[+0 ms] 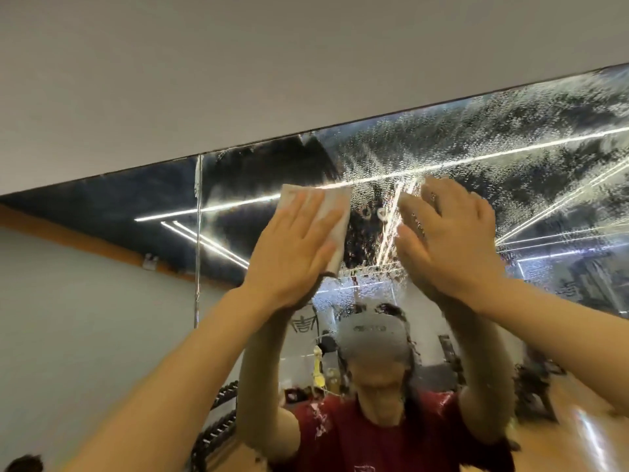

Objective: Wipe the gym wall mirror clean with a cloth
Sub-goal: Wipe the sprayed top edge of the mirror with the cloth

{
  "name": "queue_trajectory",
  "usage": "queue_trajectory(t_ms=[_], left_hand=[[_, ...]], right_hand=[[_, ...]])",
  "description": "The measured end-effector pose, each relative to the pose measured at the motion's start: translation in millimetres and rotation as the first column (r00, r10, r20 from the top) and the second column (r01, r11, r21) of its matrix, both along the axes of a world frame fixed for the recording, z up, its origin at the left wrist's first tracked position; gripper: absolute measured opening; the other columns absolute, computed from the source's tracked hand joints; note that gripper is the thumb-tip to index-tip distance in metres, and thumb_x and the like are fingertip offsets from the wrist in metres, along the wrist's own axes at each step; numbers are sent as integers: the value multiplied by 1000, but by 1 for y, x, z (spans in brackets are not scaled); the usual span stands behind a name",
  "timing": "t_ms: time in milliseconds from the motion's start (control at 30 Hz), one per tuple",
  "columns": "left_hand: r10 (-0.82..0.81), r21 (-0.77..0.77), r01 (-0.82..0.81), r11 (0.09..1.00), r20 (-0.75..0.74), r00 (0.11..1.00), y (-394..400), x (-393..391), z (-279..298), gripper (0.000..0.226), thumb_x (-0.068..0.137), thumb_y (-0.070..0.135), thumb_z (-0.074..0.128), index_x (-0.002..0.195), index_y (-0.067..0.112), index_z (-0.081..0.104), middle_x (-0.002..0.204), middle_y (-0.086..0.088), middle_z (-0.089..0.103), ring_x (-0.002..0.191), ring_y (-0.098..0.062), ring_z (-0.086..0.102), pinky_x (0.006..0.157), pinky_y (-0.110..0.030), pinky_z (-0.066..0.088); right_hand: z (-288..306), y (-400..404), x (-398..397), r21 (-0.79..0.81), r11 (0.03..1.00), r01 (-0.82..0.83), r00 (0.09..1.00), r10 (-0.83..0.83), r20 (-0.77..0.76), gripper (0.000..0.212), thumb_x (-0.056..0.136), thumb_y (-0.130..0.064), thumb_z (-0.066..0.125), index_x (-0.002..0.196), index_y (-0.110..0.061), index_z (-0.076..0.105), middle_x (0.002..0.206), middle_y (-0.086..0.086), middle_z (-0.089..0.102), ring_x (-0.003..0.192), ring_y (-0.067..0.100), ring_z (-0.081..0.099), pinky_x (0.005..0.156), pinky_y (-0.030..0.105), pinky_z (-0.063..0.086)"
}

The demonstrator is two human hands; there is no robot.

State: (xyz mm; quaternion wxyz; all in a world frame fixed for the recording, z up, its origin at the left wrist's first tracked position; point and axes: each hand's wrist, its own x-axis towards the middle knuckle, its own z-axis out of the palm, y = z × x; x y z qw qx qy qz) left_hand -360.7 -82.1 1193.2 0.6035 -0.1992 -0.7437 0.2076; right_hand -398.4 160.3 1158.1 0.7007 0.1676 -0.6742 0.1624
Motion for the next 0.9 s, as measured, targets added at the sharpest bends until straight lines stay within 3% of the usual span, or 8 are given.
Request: queue_trajectory(t_ms=[67, 167, 333, 400, 500, 600, 733, 900], left_hand=[[21, 58, -21, 998, -3, 1000, -2, -2, -1, 61, 101, 51, 8, 155, 27, 22, 164, -7, 12, 152, -27, 5, 123, -45, 6], [35, 317, -15, 948, -59, 998, -6, 3, 25, 58, 102, 49, 12, 156, 30, 14, 165, -9, 3, 151, -32, 4, 119, -51, 18], [38, 713, 44, 700, -99, 994, -17, 9, 83, 54, 105, 48, 19, 156, 37, 7, 164, -14, -6, 150, -36, -6, 121, -56, 10], [50, 675, 28, 737, -96, 994, 0, 7, 96, 53, 105, 48, 19, 156, 37, 9, 164, -15, -3, 150, -36, -4, 121, -54, 7], [1, 429, 25, 903, -62, 998, 53, -3, 100, 53, 105, 48, 19, 156, 37, 12, 164, -15, 0, 151, -35, -3, 121, -46, 0], [-41, 257, 51, 965, -43, 998, 90, -10, 92, 52, 105, 49, 19, 155, 40, 16, 165, -11, 2, 151, -31, -3, 121, -43, 2], [-1, 321, 37, 946, -112, 994, 56, -9, 100, 55, 106, 40, 20, 158, 27, 7, 164, -13, 9, 151, -30, 5, 123, -42, 5], [95, 577, 48, 816, -215, 972, -33, 9, 95, 57, 105, 31, 30, 156, 10, 13, 158, -20, 22, 144, -40, 24, 118, -53, 23]], right_hand=[[1, 10, -4, 5, 999, 32, 999, -33, 25, 64, 91, -56, 25, 143, -26, 47, 153, 14, 37, 144, 33, 28, 114, 56, 17], [-3, 15, -8, 17, 998, 66, 997, -67, 42, 64, 92, -57, 24, 148, -29, 40, 157, 12, 32, 145, 32, 26, 115, 55, 16], [-5, 15, -10, 13, 997, 73, 996, -74, 43, 63, 94, -55, 23, 150, -29, 37, 159, 12, 29, 147, 31, 22, 116, 54, 13], [-6, 13, -12, 13, 997, 74, 996, -75, 47, 63, 94, -55, 22, 151, -30, 35, 159, 11, 27, 148, 31, 20, 117, 55, 12], [-6, 13, -15, 8, 998, 70, 997, -70, 29, 62, 94, -55, 23, 150, -31, 35, 159, 11, 29, 148, 30, 21, 117, 56, 13], [-7, 14, -16, 6, 998, 70, 997, -70, 16, 62, 95, -56, 23, 150, -32, 36, 158, 10, 30, 147, 29, 22, 116, 54, 14], [-7, 15, -16, 13, 998, 68, 997, -69, 21, 63, 94, -57, 22, 151, -33, 35, 159, 8, 29, 148, 28, 22, 116, 54, 14], [-8, 16, -17, 15, 998, 66, 998, -66, 15, 62, 95, -56, 23, 150, -31, 36, 158, 10, 30, 147, 30, 23, 116, 53, 13]])
